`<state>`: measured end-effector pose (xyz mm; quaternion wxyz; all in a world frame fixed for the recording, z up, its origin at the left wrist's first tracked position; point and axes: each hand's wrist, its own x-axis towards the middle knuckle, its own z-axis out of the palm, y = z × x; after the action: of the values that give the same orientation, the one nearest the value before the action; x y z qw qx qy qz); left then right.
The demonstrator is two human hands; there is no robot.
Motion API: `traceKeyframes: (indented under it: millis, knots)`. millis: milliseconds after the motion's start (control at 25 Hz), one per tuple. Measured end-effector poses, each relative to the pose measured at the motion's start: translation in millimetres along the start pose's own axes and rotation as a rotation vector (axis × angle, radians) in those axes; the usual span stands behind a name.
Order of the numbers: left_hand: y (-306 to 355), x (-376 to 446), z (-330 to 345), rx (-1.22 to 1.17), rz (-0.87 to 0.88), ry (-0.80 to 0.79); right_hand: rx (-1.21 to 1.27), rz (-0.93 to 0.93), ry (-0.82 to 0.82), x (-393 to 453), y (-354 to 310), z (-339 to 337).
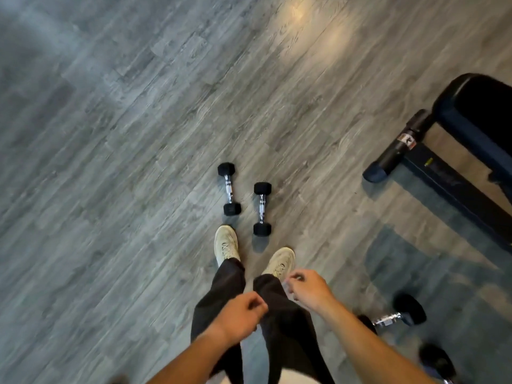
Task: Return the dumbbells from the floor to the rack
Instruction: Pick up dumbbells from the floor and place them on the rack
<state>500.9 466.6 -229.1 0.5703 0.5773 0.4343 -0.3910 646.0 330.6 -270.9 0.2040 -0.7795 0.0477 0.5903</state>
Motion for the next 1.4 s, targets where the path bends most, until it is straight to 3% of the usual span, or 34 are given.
traceKeyframes:
  millis: [160,480,800,920,1040,1200,1400]
  knots:
    - [-12,124,-14,0.006,-0.024,-0.054,0.121,0.063,0.025,128,-5,16]
    - [-52,344,-32,-0.014,-0.026,0.034,0.212,0.021,0.108,355,-37,68]
    - [-59,430,-34,0.060,-0.026,0.045,0.167,0.066,0.110,477,-58,103]
    - [-52,409,-51,0.209,0.013,0.122,0.170,0.078,0.122,458,-62,96]
    - [-42,357,-61,0.324,0.023,0.128,0.345,0.119,0.118,394,-56,83]
    - [17,223,-66,0.463,0.054,-0.009,0.674,0.214,0.122,233,-66,43]
    - [132,38,-83,0.919,0.190,-0.092,1.223,0.274,0.193,5,-95,-24]
